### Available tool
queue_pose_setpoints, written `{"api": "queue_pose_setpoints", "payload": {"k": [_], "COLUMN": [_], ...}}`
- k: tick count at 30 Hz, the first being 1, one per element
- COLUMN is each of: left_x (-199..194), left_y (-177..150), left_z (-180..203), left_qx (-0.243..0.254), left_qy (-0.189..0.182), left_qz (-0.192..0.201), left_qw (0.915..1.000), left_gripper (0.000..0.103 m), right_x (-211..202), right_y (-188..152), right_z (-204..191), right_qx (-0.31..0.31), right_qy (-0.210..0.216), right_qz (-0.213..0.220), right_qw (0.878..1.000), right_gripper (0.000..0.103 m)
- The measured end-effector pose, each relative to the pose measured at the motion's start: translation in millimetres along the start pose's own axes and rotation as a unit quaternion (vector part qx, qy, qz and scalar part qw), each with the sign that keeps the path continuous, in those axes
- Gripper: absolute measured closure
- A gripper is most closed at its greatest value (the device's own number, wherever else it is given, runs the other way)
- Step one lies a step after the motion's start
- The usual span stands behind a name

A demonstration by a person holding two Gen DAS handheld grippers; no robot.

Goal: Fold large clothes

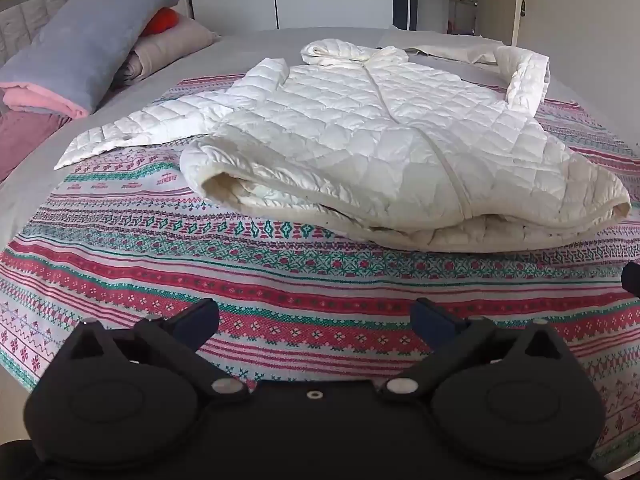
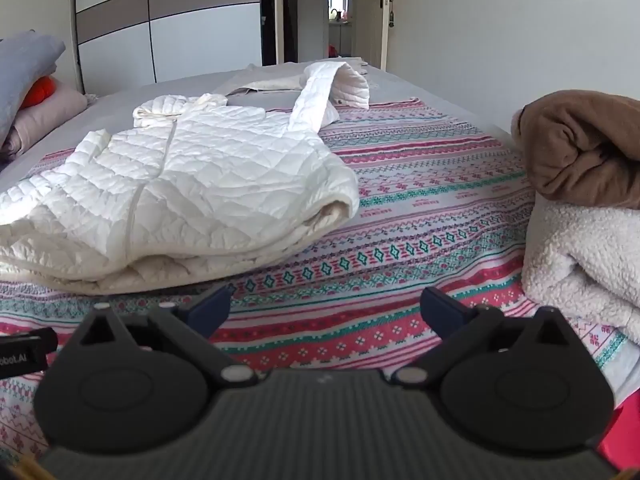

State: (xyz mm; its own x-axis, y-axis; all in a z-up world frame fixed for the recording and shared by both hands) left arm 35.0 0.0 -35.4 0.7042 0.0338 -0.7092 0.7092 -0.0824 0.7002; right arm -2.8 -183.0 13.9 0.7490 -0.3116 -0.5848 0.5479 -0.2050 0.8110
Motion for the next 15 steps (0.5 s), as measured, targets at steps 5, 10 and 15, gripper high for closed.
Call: {"api": "queue_pose_setpoints", "payload": {"k": [5,10,15], "left_x": [-2.7,-4.3,-3.3], "left_y": [2.8,6.1,3.5], "left_z": [2.8,-3.4,-5.5], "left_qx": [0.0,-0.013,-0.016], "left_qy": [0.0,-0.002,-0.004], "left_qz": [0.008,0.009,0.013], "left_qw": [1.0,0.9999,0.9998], "left_gripper": [0.0,0.0,0.0], "right_x": [-3.3,0.3,1.3], "right_y": [-6.6,-3.4,-3.8], "right_z": [-17.1,-9.8,-6.8], "right_qx": [-0.006,-0.001,0.0], "right_qy": [0.016,0.031,0.034], "right_qz": [-0.005,-0.017,-0.019], "right_qw": [1.0,0.999,0.999], "right_gripper": [0.0,0.0,0.0]}}
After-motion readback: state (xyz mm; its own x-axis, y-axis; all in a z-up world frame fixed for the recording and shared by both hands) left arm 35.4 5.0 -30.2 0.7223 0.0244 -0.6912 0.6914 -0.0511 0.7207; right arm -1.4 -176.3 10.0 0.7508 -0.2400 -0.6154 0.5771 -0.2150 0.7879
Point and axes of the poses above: each gripper's, at about its wrist camera, not at the fingertips, and x roughly the way its jaws point, z to its right, y to its top, the point moved 5 cm from there along x, roughly the way its jaws point, and after that the axes turned 2 degrees about y, right-handed, at the moved point
